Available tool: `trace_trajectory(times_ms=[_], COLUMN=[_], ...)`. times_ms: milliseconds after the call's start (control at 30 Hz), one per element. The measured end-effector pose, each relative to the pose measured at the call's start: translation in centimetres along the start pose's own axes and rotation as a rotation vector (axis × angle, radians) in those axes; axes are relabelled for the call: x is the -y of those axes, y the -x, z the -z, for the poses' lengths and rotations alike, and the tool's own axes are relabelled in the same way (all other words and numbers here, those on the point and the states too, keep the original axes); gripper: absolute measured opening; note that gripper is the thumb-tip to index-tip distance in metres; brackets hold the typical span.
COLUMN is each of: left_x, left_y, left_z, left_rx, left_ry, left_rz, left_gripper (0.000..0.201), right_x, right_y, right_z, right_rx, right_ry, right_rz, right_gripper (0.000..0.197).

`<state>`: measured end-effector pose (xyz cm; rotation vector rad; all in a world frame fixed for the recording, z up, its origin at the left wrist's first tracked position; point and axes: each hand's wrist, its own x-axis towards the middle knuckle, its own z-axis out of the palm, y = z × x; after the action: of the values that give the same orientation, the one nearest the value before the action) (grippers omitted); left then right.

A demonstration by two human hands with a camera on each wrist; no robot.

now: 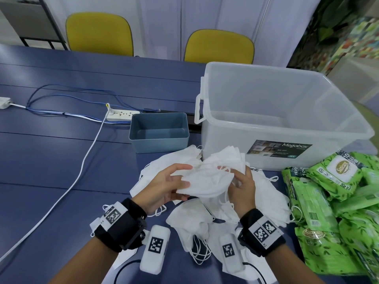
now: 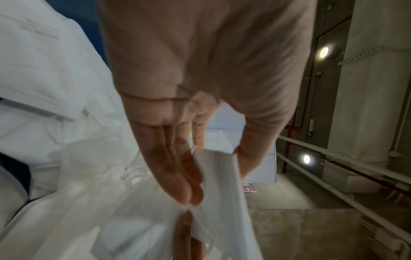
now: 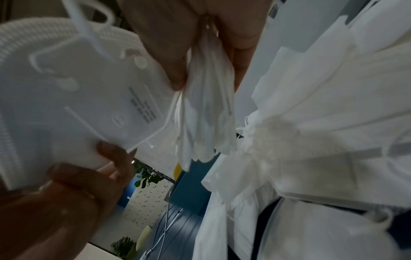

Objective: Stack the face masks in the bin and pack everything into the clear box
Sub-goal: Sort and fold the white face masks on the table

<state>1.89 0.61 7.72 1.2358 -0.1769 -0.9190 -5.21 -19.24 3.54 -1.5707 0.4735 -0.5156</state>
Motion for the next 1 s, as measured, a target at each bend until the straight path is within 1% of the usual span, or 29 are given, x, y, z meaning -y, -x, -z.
trace_trajectory(times_ms=[100, 167, 267, 333, 400, 467, 567, 667, 733, 800, 833, 933, 1000], left_x=[-0.1, -0.1, -0.3, -0.3, -0.5, -0.6, -0.8, -0.7, -0.5, -0.1, 0.2, 0.9, 1.3], left_y=[0.3, 0.3, -0.1, -0.3, -0.5, -0.7, -1.1, -1.4, -1.8, -2.3, -2.6, -3.4, -3.6], left_z=[0.3, 0.4, 0.8, 1.2, 1.5, 1.5, 1.0, -0.1, -0.9, -1.4, -1.6, -1.9, -1.8], left_rx=[0.042, -0.003, -0.155, -0.242, -0.287, -0.308, -0.290, -0.201, -0.134, -0.111, -0.104, -0.122, -0.186], left_ry=[0.010, -0.012, -0.093, -0.152, -0.197, -0.226, -0.270, -0.375, -0.445, -0.477, -0.488, -0.572, -0.653], left_rz=[-0.002, -0.023, -0.108, -0.173, -0.226, -0.267, -0.292, -0.297, -0.318, -0.335, -0.340, -0.350, -0.363], left_gripper=[0.058, 0.058, 0.042, 0.030, 0.022, 0.015, 0.013, 0.014, 0.016, 0.018, 0.018, 0.026, 0.035], right_x=[0.8, 0.9, 0.0, -0.5, -0.5, -0.1, 0.0, -0.2, 0.1, 0.3, 0.4, 0.0, -0.2], right_y=[0.3, 0.3, -0.1, -0.4, -0.6, -0.6, -0.7, -0.3, 0.2, 0.8, 1.1, 1.8, 2.0], right_z=[0.0, 0.2, 1.0, 1.6, 2.1, 2.4, 2.3, 1.6, 0.7, -0.2, -0.6, -1.2, -1.2], right_rx=[-0.015, -0.012, -0.020, -0.022, 0.003, 0.058, 0.186, 0.308, 0.382, 0.444, 0.473, 0.499, 0.466], right_ry=[-0.022, -0.002, 0.100, 0.151, 0.170, 0.138, 0.102, 0.039, 0.036, 0.036, 0.039, 0.055, 0.074], right_rz=[0.059, 0.086, 0.032, -0.019, -0.038, -0.043, -0.073, -0.122, -0.146, -0.176, -0.197, -0.252, -0.265], right_gripper=[0.041, 0.041, 0.042, 0.037, 0.031, 0.029, 0.016, 0.035, 0.033, 0.027, 0.028, 0.045, 0.046])
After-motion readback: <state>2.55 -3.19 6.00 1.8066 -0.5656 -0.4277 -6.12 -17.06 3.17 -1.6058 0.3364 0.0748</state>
